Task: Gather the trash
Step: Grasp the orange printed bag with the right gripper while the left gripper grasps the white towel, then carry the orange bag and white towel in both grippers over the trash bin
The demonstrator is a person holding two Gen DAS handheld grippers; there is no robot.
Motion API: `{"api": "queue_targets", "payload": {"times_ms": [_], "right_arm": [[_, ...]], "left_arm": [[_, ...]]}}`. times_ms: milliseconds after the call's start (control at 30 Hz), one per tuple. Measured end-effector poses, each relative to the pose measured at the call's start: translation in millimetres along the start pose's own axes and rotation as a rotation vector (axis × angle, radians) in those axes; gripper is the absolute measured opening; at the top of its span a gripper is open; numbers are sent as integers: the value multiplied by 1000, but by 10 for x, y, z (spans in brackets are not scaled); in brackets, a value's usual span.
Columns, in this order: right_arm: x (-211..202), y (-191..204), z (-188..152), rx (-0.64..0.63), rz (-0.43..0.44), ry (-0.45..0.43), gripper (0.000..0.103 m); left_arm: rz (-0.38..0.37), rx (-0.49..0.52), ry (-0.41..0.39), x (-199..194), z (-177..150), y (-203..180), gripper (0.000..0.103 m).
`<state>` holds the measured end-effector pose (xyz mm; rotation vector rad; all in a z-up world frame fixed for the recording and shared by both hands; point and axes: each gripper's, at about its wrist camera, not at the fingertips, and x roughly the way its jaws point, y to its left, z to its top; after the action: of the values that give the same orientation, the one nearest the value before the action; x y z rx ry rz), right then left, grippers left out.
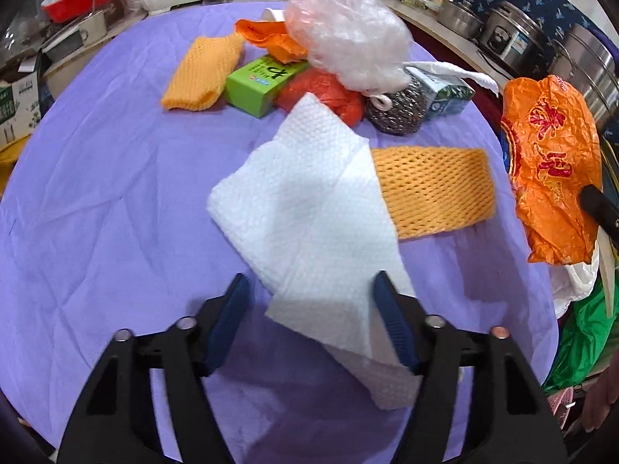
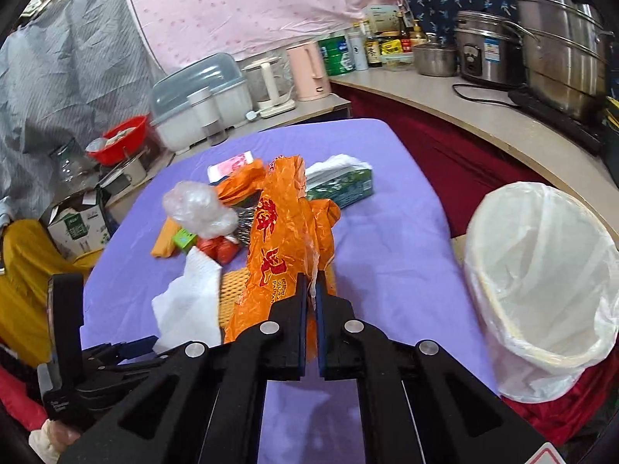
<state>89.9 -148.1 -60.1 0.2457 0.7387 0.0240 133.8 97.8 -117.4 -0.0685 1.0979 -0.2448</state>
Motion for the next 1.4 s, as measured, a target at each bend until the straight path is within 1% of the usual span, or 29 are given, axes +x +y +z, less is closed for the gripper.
{"api": "queue_targets", "payload": {"times_ms": [33,67,100,167,233,300,433,667,767,1000,1133,1200,1233,1300,1400], "right_arm": [[2,-28,-8,3,-4,0,5],[5,-48,-10,7,-7,2,5],[9,-73,-15,11,-9,4,4],[0,-129,-30,20,-13,5,4],[-14,-171,-46,27,-19,4,5],[-40,-233,-57,36,-26,0,5],[-137,-365,-59,63,-43,-21,5],[-400,-635,-51,108,-75,-80,4],[-556,-784,-40,132,-99,-115,4],[-860,-1315,-50,207,-189,-182,4],[-934,-1685,-88,256,-248,-196,4],[-929,-1878,-127,280,-272,-192,4],[-915,-1960,-140,289,-284,-187,4],[-868,-2133,-167,311,-304,-176,4],[-799,-2344,-224,337,-321,-156,5]], "left_arm": [[-1,6,0,3,7,-14,45],[-2,13,4,10,13,-36,33],[1,15,6,12,26,-51,29],[-5,22,14,20,38,-81,13],[-13,27,13,1,43,-112,8],[-12,40,-1,-50,46,-159,6],[-14,66,-36,-213,55,-272,6],[-55,119,-110,-619,117,-566,6],[-80,161,-150,-814,138,-786,6],[-158,293,-256,-1161,282,-1526,6],[-221,371,-311,-1267,404,-2074,6],[-251,399,-317,-1260,454,-2280,6],[-271,416,-321,-1229,488,-2449,6],[-290,438,-322,-1161,511,-2659,6],[-318,470,-299,-918,559,-3029,6]]}}
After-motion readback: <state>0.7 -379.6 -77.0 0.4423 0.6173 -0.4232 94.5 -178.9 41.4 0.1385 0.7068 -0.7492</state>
